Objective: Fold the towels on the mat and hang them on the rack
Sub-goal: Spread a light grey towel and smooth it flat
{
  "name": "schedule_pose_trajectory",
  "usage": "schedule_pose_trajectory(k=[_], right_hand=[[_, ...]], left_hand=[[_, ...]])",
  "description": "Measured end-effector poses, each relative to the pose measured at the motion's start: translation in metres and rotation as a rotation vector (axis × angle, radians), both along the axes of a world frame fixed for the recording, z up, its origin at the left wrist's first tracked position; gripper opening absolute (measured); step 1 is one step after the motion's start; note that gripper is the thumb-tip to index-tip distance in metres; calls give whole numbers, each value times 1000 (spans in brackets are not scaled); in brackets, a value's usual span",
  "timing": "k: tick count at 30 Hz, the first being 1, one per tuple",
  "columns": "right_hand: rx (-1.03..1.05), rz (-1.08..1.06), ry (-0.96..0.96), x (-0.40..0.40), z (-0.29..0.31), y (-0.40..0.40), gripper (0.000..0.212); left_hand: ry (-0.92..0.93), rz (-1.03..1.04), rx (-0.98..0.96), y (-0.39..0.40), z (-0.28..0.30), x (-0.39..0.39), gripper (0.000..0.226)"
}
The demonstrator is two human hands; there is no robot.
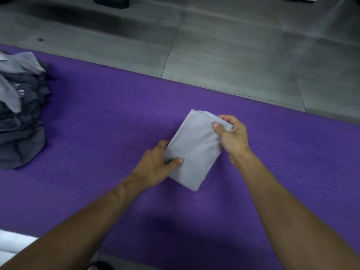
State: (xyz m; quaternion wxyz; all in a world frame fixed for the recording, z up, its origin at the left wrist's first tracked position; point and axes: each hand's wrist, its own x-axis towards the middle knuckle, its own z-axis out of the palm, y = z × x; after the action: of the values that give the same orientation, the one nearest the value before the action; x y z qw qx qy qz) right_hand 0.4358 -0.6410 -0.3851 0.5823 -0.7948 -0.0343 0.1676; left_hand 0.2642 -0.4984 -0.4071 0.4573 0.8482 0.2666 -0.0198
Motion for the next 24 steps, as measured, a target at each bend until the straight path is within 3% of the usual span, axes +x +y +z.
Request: schedule_pose_trajectory(k=[3, 5, 7, 9, 12, 14, 15, 17, 19, 22, 24], right_hand=[[-205, -12, -95, 7, -23, -4, 15], [-328, -5, -119, 9, -33, -7, 20], [-393, 33, -143, 11, -35, -7, 23], [-470, 90, -182, 14, -33, -6, 25], [-775, 100, -357, 15, -25, -6, 40], [-745, 198, -663, 5, -20, -1, 36], [-612, 363, -779, -4, -19, 4, 34], [-441, 813, -753, -24, -26, 12, 45], [-579, 1094, -723, -25, -40, 6, 55], [-847, 1153, -954, 9, -52, -9, 63], [-974, 1110, -952, 28, -51, -8, 67]], left_hand=[[51, -10, 96, -8, -5, 9, 66], [68, -17, 304, -14, -7, 12, 69], [-134, -91, 650, -14, -8, 10, 53], [-403, -333, 833, -13, -15, 4, 40], [-439, -650, 799, -14, -32, -6, 40], [-356, -652, 730, -14, -41, -9, 43], [-328, -645, 711, -14, -43, -9, 44], [-294, -658, 704, -12, -47, -12, 46], [-291, -674, 725, -9, -50, -17, 49], [-285, -667, 737, -8, -53, -19, 51], [-284, -661, 738, -8, -52, -16, 50]])
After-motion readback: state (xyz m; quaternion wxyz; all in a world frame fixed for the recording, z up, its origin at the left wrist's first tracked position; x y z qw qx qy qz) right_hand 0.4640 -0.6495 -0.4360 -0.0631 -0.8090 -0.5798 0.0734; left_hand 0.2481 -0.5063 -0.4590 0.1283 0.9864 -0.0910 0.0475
